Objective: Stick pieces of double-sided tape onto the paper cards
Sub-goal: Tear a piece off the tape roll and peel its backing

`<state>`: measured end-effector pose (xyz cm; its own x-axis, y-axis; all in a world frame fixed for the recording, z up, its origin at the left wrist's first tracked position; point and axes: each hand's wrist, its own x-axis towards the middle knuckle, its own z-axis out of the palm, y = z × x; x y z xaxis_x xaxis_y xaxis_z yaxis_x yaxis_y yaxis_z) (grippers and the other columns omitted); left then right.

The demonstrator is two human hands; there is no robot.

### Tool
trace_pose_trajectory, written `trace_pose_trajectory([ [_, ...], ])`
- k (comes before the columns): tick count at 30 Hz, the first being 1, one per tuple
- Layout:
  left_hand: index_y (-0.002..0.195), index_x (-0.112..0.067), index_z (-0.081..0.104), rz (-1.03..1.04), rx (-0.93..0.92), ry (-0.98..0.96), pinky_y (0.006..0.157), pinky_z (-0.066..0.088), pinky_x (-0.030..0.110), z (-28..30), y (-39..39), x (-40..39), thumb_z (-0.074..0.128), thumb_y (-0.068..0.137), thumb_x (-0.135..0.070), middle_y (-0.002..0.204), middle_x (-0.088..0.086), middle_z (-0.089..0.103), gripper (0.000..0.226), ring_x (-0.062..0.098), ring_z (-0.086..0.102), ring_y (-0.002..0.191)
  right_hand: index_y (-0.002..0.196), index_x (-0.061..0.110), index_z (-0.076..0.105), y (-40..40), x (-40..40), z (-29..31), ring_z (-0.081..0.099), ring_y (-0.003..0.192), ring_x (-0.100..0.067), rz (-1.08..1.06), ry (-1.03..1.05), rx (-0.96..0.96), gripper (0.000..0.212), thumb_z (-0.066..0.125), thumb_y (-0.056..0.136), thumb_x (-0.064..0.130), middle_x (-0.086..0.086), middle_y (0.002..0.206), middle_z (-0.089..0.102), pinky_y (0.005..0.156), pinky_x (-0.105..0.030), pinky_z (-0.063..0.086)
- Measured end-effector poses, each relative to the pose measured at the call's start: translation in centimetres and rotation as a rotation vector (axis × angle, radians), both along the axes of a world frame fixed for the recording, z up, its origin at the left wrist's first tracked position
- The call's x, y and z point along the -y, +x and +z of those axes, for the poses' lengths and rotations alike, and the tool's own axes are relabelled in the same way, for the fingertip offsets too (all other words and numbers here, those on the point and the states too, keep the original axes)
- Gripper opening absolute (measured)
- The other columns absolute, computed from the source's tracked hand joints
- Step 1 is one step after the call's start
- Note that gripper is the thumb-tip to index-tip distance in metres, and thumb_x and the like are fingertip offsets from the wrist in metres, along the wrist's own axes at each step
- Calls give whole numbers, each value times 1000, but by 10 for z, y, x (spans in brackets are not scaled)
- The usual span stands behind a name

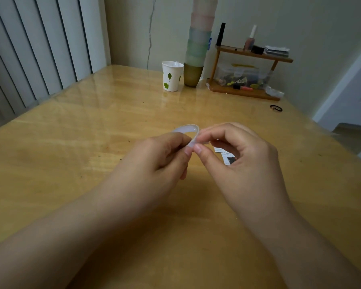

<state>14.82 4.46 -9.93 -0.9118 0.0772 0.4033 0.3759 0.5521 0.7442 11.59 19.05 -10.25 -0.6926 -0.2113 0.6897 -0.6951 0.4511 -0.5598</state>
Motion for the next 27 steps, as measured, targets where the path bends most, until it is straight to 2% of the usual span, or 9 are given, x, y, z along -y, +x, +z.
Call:
trace_pose_trajectory([
  [6, 68, -28, 64, 43, -32, 51, 47, 34, 7, -1, -1, 0, 51, 90, -29, 63, 6, 60, 26, 19, 53, 60, 75, 19, 66, 1, 2, -1, 55, 84, -7, 10, 41, 1, 5, 69, 78, 18, 10, 83, 59, 72, -20, 43],
  [8, 63, -29, 64, 53, -50, 41, 43, 31, 8, 0, 0, 1, 48, 83, -32, 60, 3, 58, 25, 11, 48, 50, 73, 19, 65, 2, 3, 0, 55, 83, -7, 37, 31, 3, 6, 68, 77, 17, 10, 81, 58, 72, -17, 41],
  [11, 61, -11, 64, 47, -57, 39, 40, 26, 11, 1, -1, 3, 49, 74, -33, 53, 7, 47, 29, 6, 38, 43, 73, 17, 66, 3, 3, 1, 55, 83, -8, 67, 29, -28, 5, 69, 74, 14, 8, 80, 58, 68, -14, 36],
  [13, 60, -8, 62, 17, -67, 65, 40, 24, 11, 2, -2, 4, 49, 69, -41, 53, 10, 46, 37, 5, 35, 43, 74, 15, 67, 2, 3, 1, 54, 83, -9, 79, 41, -72, 3, 69, 73, 12, 7, 80, 58, 69, -12, 34],
  [17, 58, -7, 56, -4, -40, 173, 40, 24, 12, 2, -2, 4, 51, 65, -35, 46, -3, 37, 29, 4, 31, 42, 73, 8, 68, 1, 3, 3, 51, 81, -14, 80, 98, -260, 3, 66, 75, 9, 3, 79, 57, 73, -14, 36],
  [19, 57, -10, 55, -32, -1, 229, 41, 24, 15, 2, -2, 3, 51, 63, -35, 46, -8, 38, 27, 4, 30, 44, 72, 6, 68, 1, 2, 5, 50, 81, -16, 64, 126, -330, 4, 66, 75, 7, 1, 79, 57, 74, -12, 35],
  [22, 51, -16, 54, -79, 63, 313, 44, 26, 20, 2, -2, 3, 52, 61, -33, 45, -11, 42, 20, 7, 32, 47, 73, 3, 67, 1, 2, 6, 49, 81, -17, 81, 139, -335, 1, 68, 74, 3, -1, 80, 57, 75, -5, 33],
  [25, 50, -16, 57, -102, 102, 368, 51, 25, 26, 1, -3, 4, 52, 60, -36, 48, -5, 41, 23, 12, 33, 52, 73, 4, 67, 1, 3, 6, 50, 82, -17, 99, 126, -299, 1, 67, 74, 3, -1, 81, 57, 75, -5, 34],
  [27, 47, -16, 56, -120, 156, 434, 53, 22, 30, 1, -4, 4, 53, 65, -26, 48, -5, 39, 21, 11, 32, 52, 73, 3, 67, 2, 3, 6, 50, 82, -18, 110, 105, -289, 4, 68, 73, -1, -3, 81, 57, 75, -2, 34],
])
